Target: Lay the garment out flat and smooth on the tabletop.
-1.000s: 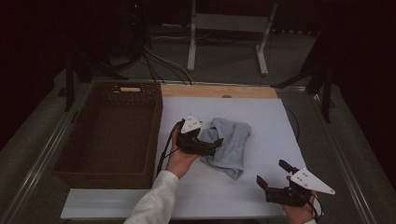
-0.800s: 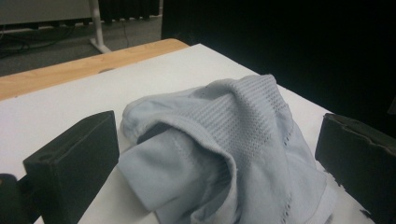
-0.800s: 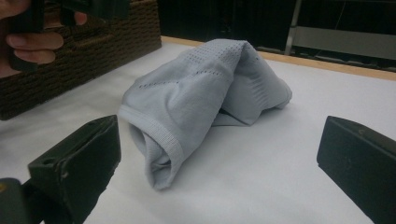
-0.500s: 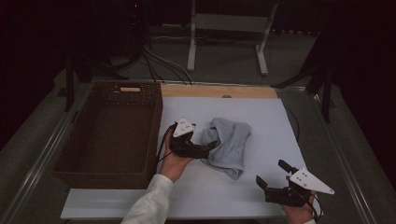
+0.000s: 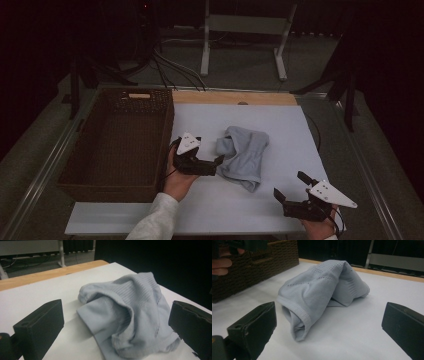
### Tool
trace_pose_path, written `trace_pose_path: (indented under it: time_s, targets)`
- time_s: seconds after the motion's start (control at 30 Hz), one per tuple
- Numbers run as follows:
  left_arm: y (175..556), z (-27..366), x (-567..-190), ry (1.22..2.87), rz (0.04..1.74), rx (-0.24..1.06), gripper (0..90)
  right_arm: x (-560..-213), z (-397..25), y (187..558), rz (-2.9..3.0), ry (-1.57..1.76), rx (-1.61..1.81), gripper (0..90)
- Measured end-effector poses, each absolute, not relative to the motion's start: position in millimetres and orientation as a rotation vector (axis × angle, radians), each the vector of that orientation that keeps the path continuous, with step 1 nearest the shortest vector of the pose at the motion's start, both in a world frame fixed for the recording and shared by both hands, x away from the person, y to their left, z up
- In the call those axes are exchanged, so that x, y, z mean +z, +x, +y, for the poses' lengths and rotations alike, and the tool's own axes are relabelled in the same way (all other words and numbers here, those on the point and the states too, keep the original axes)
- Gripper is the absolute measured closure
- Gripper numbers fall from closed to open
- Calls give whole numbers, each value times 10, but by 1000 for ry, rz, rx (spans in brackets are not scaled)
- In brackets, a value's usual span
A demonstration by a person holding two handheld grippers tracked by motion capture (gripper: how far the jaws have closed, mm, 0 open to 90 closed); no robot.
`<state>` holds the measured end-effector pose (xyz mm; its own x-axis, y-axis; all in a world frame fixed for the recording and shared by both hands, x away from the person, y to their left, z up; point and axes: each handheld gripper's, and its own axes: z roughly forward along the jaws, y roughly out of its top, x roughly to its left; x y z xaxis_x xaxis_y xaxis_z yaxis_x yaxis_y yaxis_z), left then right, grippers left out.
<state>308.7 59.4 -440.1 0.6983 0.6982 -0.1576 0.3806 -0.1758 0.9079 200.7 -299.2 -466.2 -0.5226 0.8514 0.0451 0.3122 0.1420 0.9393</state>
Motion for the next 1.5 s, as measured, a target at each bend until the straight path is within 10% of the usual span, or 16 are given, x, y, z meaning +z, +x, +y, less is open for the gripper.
trace_pose_path:
  time_s: [1.5]
  targets:
    - [2740,837,-4590,1817,790,349,6,-4676,-2943,2047,1949,1141,1352,0]
